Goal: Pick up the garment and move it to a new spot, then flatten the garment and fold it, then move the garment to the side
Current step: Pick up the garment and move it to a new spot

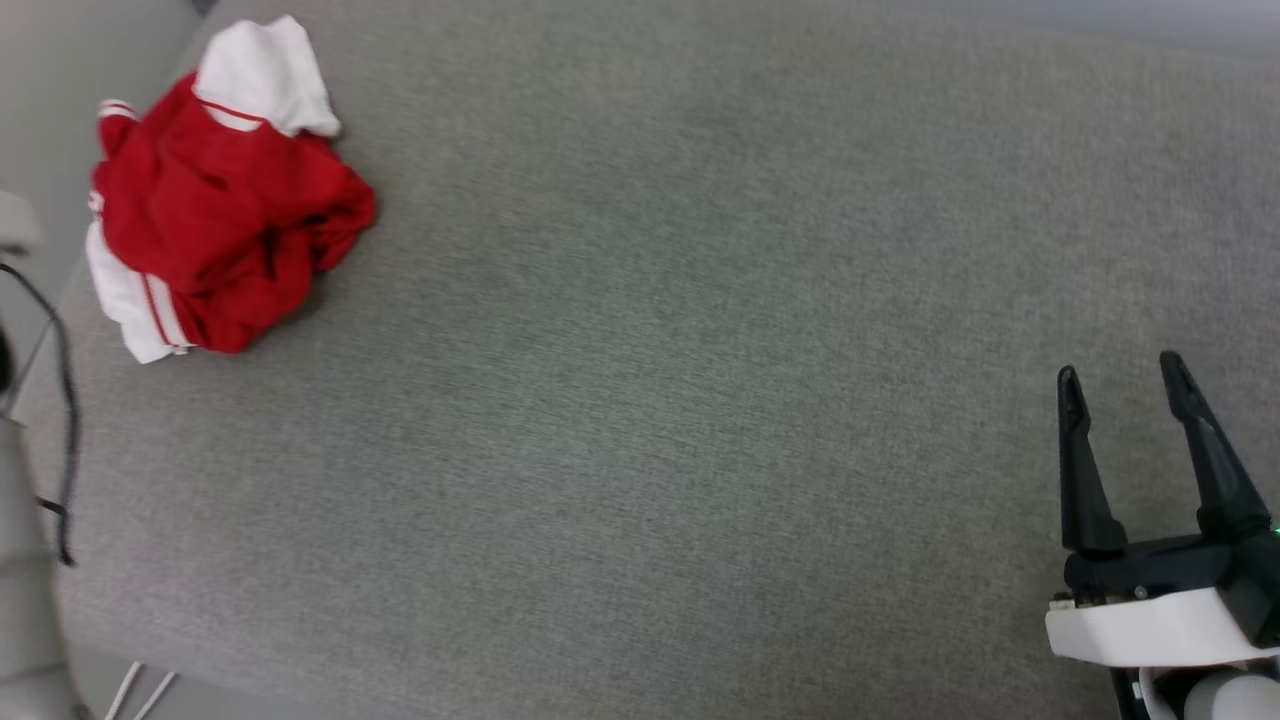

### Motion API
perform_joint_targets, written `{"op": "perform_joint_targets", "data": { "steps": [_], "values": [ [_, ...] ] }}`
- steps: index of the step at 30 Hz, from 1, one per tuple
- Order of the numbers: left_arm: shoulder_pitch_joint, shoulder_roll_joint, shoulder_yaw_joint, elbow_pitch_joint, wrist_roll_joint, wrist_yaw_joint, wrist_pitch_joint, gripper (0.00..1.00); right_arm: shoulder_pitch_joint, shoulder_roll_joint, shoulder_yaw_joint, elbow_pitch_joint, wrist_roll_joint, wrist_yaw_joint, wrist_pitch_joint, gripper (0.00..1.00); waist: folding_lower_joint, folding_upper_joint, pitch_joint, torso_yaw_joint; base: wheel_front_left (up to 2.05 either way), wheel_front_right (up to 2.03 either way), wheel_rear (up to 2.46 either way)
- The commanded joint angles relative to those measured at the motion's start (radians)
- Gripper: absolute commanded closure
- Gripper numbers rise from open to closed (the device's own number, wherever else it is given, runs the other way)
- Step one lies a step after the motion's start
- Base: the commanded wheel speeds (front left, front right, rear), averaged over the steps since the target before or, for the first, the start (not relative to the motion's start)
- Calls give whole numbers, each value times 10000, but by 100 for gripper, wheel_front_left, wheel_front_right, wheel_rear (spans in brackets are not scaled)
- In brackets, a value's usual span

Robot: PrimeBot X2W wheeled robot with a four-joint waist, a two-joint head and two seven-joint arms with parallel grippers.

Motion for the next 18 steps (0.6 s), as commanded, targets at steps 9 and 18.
{"op": "perform_joint_targets", "data": {
  "steps": [9,18],
  "values": [
    [-2692,2021,-93,2547,-1132,-702,2516,0,-684,8,-120,-849,-236,-7,-21,0,-2,0,1538,-910,0,0,0],
    [-3255,3198,-2683,3413,-2984,-766,5968,0,-969,9,-95,-1237,-349,-7,-21,0,-2,0,2129,-1018,0,0,0]
  ]
}}
